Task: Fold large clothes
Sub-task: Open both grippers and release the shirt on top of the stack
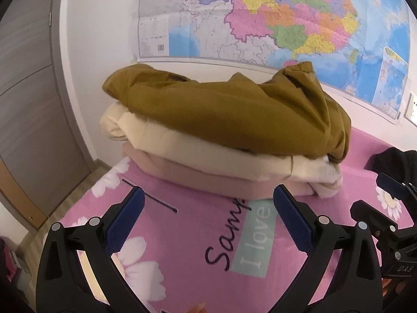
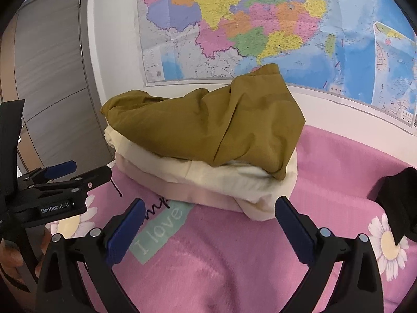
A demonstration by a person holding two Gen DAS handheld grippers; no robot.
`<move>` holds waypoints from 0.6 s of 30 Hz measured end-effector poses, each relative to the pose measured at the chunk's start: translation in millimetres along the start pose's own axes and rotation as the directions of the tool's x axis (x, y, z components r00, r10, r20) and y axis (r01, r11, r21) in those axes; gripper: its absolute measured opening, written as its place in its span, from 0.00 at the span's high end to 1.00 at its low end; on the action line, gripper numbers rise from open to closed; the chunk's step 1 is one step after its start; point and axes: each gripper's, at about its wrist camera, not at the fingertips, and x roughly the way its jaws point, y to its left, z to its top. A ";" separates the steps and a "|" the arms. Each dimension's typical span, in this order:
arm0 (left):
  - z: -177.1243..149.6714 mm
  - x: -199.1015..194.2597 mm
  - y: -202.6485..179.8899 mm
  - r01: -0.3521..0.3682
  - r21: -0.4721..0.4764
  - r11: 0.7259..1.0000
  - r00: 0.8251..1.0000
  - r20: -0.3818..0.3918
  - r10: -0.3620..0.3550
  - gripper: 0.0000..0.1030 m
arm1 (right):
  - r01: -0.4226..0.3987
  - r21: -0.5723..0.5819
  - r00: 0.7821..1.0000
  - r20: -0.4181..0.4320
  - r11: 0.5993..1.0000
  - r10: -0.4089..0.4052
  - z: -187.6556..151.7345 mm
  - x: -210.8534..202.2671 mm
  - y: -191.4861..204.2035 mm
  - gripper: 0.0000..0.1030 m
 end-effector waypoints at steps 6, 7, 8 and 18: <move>-7.1 -10.3 1.1 -0.005 -0.019 1.000 1.000 0.005 0.005 0.05 | 0.000 -0.002 1.000 0.006 1.000 0.000 -8.8 -8.9 4.6 0.06; -7.8 -12.1 1.0 -0.003 -0.022 1.000 1.000 0.008 0.003 0.05 | 0.000 -0.003 1.000 0.006 1.000 0.000 -9.5 -9.8 4.8 0.06; -8.7 -13.4 0.7 -0.004 -0.023 1.000 1.000 0.009 0.004 0.05 | -0.002 -0.003 1.000 0.006 1.000 0.002 -10.6 -10.9 5.3 0.06; -16.8 -25.2 -4.0 -0.007 -0.018 1.000 1.000 0.014 0.008 0.05 | -0.001 -0.004 1.000 0.010 1.000 0.001 -17.7 -22.8 10.1 0.06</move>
